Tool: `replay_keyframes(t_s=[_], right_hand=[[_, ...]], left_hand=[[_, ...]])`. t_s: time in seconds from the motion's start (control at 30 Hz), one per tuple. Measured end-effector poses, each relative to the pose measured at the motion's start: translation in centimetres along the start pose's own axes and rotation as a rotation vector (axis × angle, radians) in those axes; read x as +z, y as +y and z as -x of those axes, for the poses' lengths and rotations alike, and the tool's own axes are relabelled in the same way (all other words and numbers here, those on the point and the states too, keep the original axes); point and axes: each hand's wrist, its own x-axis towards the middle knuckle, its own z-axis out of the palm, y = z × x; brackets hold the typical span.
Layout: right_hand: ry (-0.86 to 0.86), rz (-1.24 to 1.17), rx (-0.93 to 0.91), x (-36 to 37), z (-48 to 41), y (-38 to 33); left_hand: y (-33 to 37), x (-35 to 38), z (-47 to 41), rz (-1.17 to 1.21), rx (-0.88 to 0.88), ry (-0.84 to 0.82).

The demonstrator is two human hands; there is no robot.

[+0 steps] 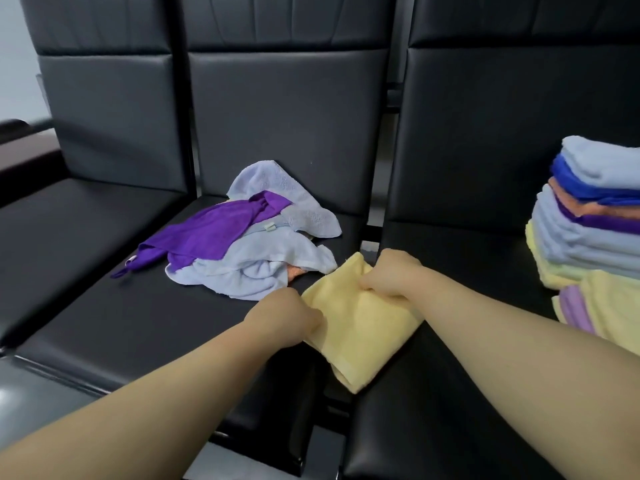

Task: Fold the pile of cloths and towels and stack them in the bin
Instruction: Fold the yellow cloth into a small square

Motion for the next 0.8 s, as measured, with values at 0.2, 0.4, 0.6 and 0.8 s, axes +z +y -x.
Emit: replay_keyframes(t_s=[0.2, 0.4, 0.6, 0.8], right_hand=[[-0.048, -0.119, -0.021, -1.1, 1.8, 1.1], [0.188, -0.483, -0.102, -5.3, 8.0, 7.5], [0.454, -0.603, -0.074, -10.4, 14.4, 15.5], [0.601, -0.703, 0.100, -14.0, 18.9, 25.0]], left_hand=[[1.1, -0.4, -0.2, 0.085, 0.030, 0.036], [5.1, -2.0, 2.1, 0.607, 0.210, 0.213], [14.6, -2.6, 7.1, 0.683, 0.422, 0.224], [25.4, -0.5, 10.8, 0.714, 0.518, 0.067]])
